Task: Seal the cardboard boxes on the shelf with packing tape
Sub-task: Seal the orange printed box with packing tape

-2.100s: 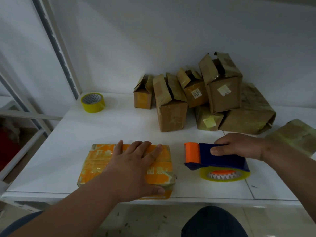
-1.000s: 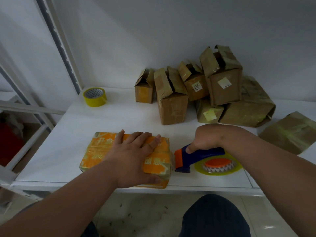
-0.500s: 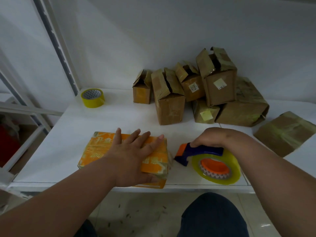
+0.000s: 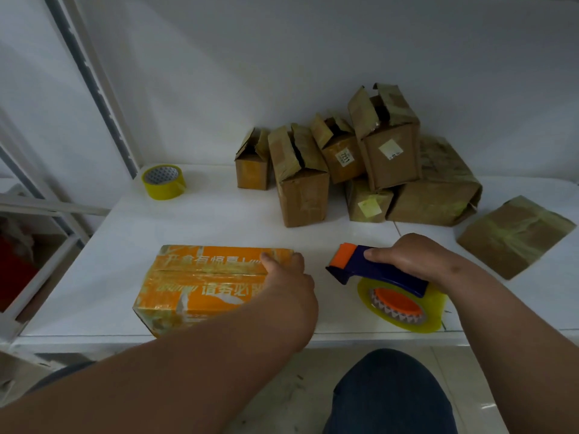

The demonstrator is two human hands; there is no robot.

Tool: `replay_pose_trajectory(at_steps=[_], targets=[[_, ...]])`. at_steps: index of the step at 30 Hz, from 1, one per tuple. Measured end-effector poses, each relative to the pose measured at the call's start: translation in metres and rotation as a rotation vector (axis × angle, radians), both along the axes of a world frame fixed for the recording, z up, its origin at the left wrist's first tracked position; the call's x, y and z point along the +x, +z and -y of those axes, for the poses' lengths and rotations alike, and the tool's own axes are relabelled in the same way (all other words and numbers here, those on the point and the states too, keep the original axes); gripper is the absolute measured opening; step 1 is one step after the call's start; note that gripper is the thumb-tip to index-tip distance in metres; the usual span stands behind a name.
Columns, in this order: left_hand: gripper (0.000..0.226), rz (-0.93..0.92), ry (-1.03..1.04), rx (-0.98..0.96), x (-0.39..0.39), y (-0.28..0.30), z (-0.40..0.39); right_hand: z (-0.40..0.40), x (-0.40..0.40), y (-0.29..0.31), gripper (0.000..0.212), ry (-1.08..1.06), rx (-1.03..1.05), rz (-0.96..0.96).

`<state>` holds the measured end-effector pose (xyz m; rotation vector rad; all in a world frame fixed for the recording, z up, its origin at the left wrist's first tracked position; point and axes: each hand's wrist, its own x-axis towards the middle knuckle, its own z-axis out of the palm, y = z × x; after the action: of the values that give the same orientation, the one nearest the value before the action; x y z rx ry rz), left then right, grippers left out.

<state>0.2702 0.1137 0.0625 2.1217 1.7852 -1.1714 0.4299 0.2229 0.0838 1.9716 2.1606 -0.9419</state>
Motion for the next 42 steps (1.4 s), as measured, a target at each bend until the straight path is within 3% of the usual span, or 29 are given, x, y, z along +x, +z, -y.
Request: replay_pose_trajectory(at_steps=[6,14,16,18,20,22,25,28,33,38,40,42], targets=[[0.061,-0.051,0.027,-0.076,0.011,-0.014,-0.008,-0.001,0.02,-0.001,0.052,-0.096,0.051,-0.082],[0.036,-0.096,-0.463,0.045,-0.056,-0.001,0.027,0.015,0.023,-0.001,0.052,-0.147,0.066,-0.287],[0.033,0.048,-0.5,0.154,-0.078,-0.001,0.039,0.019,0.018,0.0,0.05,-0.128,0.083,-0.31],[0.04,0.283,-0.558,0.444,-0.094,-0.008,0.049,0.023,0.014,0.002,0.047,-0.109,0.097,-0.323],[0.054,0.435,-0.415,0.788,-0.106,-0.016,0.052,0.028,0.009,0.004,0.046,-0.098,0.109,-0.336],[0.067,0.488,-0.072,0.977,-0.111,-0.015,0.051,0.033,0.004,0.007,0.046,-0.084,0.115,-0.349],[0.093,0.605,0.458,0.78,-0.12,-0.017,0.046,0.042,-0.002,0.008,0.046,-0.061,0.117,-0.355],[0.106,0.613,0.488,0.662,-0.127,-0.028,0.049,0.05,-0.005,0.006,0.045,-0.033,0.125,-0.359],[0.104,0.625,0.471,0.669,-0.141,-0.032,0.055,0.064,-0.008,0.007,0.043,0.085,0.167,-0.396],[0.112,0.556,0.389,0.53,-0.147,-0.019,0.06,0.085,-0.009,0.017,0.052,0.171,0.197,-0.531],[0.101,0.694,0.462,0.65,-0.136,-0.008,0.066,0.091,-0.011,0.019,0.053,0.192,0.213,-0.576],[0.075,1.002,0.661,0.839,-0.119,0.006,0.074,0.097,-0.013,0.019,0.056,0.21,0.209,-0.626]])
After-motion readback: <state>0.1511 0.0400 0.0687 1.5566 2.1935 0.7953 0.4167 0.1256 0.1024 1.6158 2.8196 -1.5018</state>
